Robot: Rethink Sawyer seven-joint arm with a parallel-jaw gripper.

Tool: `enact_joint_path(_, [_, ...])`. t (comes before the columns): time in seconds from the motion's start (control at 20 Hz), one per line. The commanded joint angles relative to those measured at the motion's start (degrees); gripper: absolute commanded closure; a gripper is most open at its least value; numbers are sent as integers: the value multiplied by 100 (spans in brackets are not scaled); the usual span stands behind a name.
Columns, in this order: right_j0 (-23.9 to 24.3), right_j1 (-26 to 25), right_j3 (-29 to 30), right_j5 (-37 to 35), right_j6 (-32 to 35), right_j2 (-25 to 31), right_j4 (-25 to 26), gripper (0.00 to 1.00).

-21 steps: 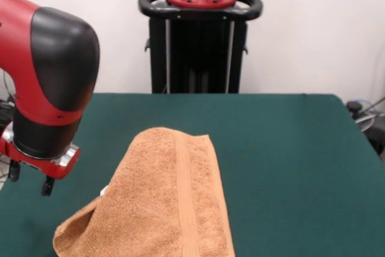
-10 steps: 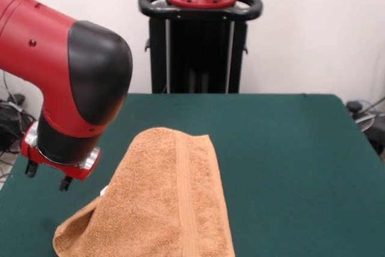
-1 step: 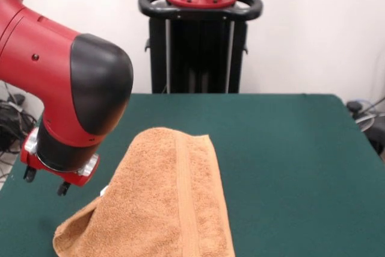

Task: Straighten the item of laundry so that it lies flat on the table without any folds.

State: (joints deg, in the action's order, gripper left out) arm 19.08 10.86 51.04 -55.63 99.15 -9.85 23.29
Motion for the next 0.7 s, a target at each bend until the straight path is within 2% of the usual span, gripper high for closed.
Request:
enact_joint_path(0.05, [164,-25,293,902,365,412,10,0])
enact_joint_path(0.15, [173,-21,281,983,467,417,-39,0])
enact_joint_path(0.5, [-30,-186,80,107,48,162,106,0])
enact_joint_path(0.7, [-248,-400,-157,-924,-678,-110,394,0])
